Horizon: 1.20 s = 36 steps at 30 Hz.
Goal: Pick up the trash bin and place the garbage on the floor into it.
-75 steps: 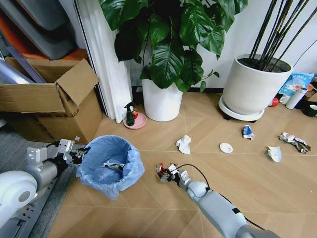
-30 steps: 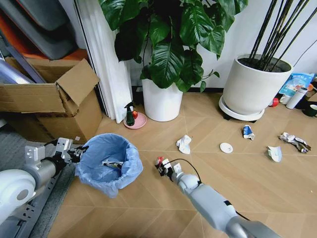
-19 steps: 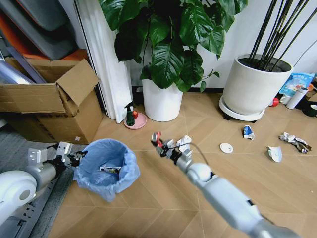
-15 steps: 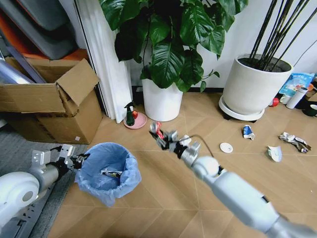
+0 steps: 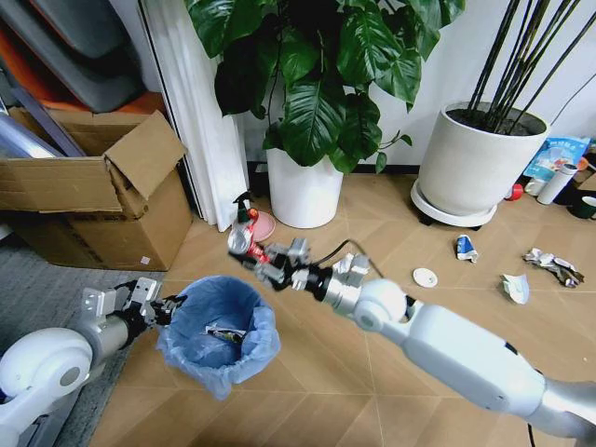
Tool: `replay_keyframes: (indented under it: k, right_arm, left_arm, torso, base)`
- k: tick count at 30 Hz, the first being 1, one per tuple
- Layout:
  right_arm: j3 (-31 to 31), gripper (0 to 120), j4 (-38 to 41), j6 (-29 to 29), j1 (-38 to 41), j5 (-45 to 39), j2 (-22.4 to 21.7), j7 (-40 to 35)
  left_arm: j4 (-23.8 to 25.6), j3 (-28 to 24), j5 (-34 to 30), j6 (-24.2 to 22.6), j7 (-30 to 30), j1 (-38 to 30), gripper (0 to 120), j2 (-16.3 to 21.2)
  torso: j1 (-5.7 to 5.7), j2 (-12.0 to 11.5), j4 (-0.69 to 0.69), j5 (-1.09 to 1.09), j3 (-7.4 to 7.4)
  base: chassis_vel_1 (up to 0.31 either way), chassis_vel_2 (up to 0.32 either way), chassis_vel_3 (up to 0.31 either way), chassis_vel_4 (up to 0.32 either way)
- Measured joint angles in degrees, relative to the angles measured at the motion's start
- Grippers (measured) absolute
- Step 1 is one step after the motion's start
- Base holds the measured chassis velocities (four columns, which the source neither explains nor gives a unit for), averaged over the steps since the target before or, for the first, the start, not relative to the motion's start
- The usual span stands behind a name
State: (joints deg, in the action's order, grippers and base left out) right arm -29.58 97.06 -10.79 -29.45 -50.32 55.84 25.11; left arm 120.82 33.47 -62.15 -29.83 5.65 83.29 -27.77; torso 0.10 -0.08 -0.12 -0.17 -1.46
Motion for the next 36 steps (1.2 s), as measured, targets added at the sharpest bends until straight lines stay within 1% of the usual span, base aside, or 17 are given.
replay_keyframes:
  k: [4, 5, 6, 10, 11, 15, 16, 18, 19, 21, 23, 24, 27, 28, 31, 32, 36]
  right_arm:
    - [-3.15, 21, -3.58, 0.56, 0.71, 1.38, 2.96, 0.08]
    - [-3.91, 26, -4.38, 0.75, 0.91, 1.64, 3.62, 0.0]
    - [-3.91, 26, -4.38, 0.75, 0.91, 1.64, 3.62, 0.0]
    - [-6.55, 43, -7.58, 1.34, 1.97, 3.47, 5.78, -0.28]
    - [-6.55, 43, -7.58, 1.34, 1.97, 3.47, 5.78, -0.28]
    - [-7.14, 61, -8.65, 1.71, 2.8, 4.84, 6.21, -0.39]
    - [-7.14, 61, -8.65, 1.71, 2.8, 4.84, 6.21, -0.39]
    - [-7.15, 72, -8.52, 1.73, 3.22, 4.71, 6.09, -0.71]
    - [-7.15, 72, -8.52, 1.73, 3.22, 4.71, 6.09, -0.71]
    - [-6.76, 82, -8.31, 1.73, 3.35, 4.62, 6.11, -0.97]
    - [-6.4, 86, -8.22, 1.74, 3.31, 4.52, 6.17, -1.16]
    - [-5.7, 93, -8.0, 1.75, 3.16, 4.26, 6.26, -1.57]
    - [-0.61, 100, -7.51, 2.19, 2.19, 3.2, 5.91, -3.69]
    - [-0.61, 100, -7.51, 2.19, 2.19, 3.2, 5.91, -3.69]
    - [5.38, 100, -7.56, 2.93, 0.52, 2.95, 3.91, -6.52]
    - [5.38, 100, -7.56, 2.93, 0.52, 2.95, 3.91, -6.52]
    - [11.76, 100, -7.24, 3.88, -3.2, 3.76, 1.03, -10.37]
  left_arm:
    - [0.4, 0.7, -0.65, 0.05, -0.23, -0.24, 0, -0.15]
    - [0.47, 0.81, -0.71, 0.05, -0.27, -0.23, 0, -0.21]
    - [0.47, 0.81, -0.71, 0.05, -0.27, -0.23, 0, -0.21]
    - [0.92, 1.66, -0.86, 0.07, -0.48, 0.25, 0, -0.28]
    - [0.92, 1.66, -0.86, 0.07, -0.48, 0.25, 0, -0.28]
    - [0.99, 2.37, -0.85, 0.08, -0.71, 0.8, 0, -0.28]
    - [0.99, 2.37, -0.85, 0.08, -0.71, 0.8, 0, -0.28]
    - [0.98, 2.59, -0.84, 0.09, -0.77, 0.84, 0, -0.28]
    - [0.98, 2.59, -0.84, 0.09, -0.77, 0.84, 0, -0.28]
    - [0.99, 2.73, -0.84, 0.11, -0.77, 0.85, 0, -0.33]
    - [1.02, 2.81, -0.84, 0.11, -0.77, 0.85, 0, -0.39]
    - [1.05, 3.0, -0.84, 0.1, -0.77, 0.85, 0, -0.53]
    - [1.06, 4.02, -0.61, 0.11, -0.66, 1.01, 0, -1.48]
    - [1.06, 4.02, -0.61, 0.11, -0.66, 1.01, 0, -1.48]
    - [0.97, 4.84, -0.34, 0.11, -0.54, 1.01, 0, -2.37]
    - [0.97, 4.84, -0.34, 0.11, -0.54, 1.01, 0, -2.37]
    - [1.0, 5.26, 0.31, 0.11, -0.52, 0.85, 0, -3.22]
  torso:
    - [0.0, 0.0, -0.01, 0.0, 0.0]
    - [0.0, 0.0, 0.0, 0.0, 0.0]
    - [0.0, 0.0, 0.0, 0.0, 0.0]
    - [0.0, 0.0, 0.0, -0.01, 0.0]
    - [0.0, 0.0, 0.0, -0.01, 0.0]
    - [0.0, 0.0, 0.0, -0.01, 0.0]
    - [0.0, 0.0, 0.0, -0.01, 0.0]
    - [0.0, 0.0, 0.0, -0.01, 0.0]
    - [0.0, 0.0, 0.0, -0.01, 0.0]
    - [0.0, 0.0, -0.01, -0.01, 0.0]
    - [0.0, 0.0, -0.01, -0.01, 0.0]
    - [0.0, 0.0, -0.01, -0.01, 0.0]
    - [0.0, 0.0, 0.0, -0.01, 0.0]
    - [0.0, 0.0, 0.0, -0.01, 0.0]
    - [0.0, 0.0, 0.0, 0.0, 0.0]
    - [0.0, 0.0, 0.0, 0.0, 0.0]
    - [0.01, 0.0, -0.01, 0.0, 0.0]
  base:
    - [0.0, 0.0, 0.0, 0.0]
    - [0.0, 0.0, 0.0, 0.0]
    - [0.0, 0.0, 0.0, 0.0]
    - [0.0, 0.0, 0.0, 0.0]
    - [0.0, 0.0, 0.0, 0.0]
    - [0.0, 0.0, 0.0, 0.0]
    - [0.0, 0.0, 0.0, 0.0]
    - [0.0, 0.0, 0.0, 0.0]
    - [0.0, 0.0, 0.0, 0.0]
    - [0.0, 0.0, 0.0, 0.0]
    - [0.0, 0.0, 0.0, 0.0]
    - [0.0, 0.0, 0.0, 0.0]
    - [0.0, 0.0, 0.0, 0.0]
    - [0.0, 0.0, 0.0, 0.0]
    - [0.0, 0.0, 0.0, 0.0]
    - [0.0, 0.0, 0.0, 0.0]
    - [0.0, 0.0, 0.0, 0.0]
